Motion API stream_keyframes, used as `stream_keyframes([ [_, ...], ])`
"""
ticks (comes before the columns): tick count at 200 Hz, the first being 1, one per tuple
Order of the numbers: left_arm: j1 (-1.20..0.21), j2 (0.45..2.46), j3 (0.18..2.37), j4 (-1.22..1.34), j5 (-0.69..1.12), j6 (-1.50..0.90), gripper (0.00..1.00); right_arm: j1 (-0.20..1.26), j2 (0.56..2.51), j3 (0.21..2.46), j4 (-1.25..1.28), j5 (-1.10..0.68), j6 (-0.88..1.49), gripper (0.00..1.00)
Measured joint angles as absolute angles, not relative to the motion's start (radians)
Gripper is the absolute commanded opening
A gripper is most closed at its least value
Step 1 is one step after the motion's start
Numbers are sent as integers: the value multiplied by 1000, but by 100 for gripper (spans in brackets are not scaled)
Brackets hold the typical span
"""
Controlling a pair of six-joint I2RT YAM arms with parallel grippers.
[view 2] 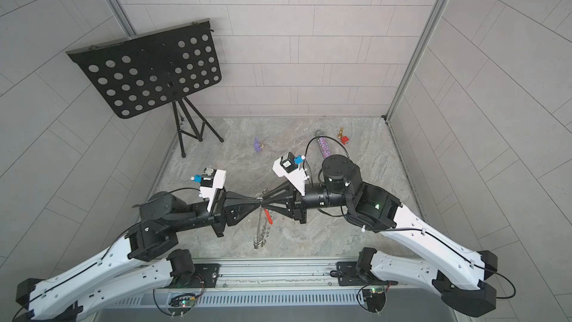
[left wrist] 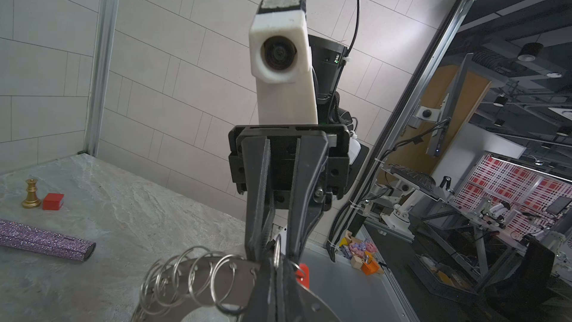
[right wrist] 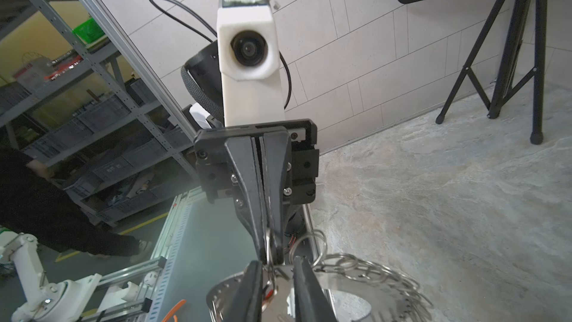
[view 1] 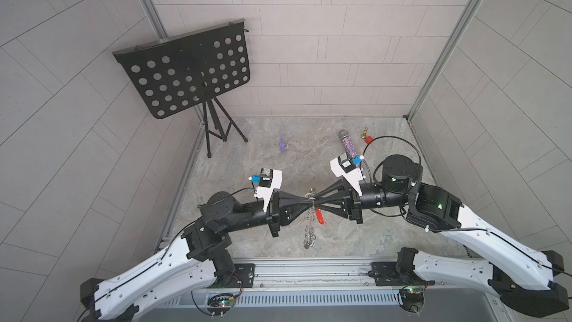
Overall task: Attach keys to a key ring
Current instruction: Adjust the key on the keyring.
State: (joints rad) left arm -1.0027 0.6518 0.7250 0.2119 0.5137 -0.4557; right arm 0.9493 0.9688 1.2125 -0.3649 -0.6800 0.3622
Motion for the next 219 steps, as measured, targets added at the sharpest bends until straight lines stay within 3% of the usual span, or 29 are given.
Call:
stream_keyframes([
  [44,-1003,657,725,213,524,-466,0,955,971,1221,-373,-680,353,0],
  [81,-1003,657,725,212,527,-472,0,956,970,1223,-383,-680,340,0],
  [98,-1003,657,725,202,527,-470,11,956,970,1227,-401,-680,334,0],
  [124,-1003,661,747,149,531,-450,17,958,973,1258,-479,-674,312,0],
  [219,-1003,682,875,-111,595,-346,18,958,1045,1370,-736,-704,254,0],
])
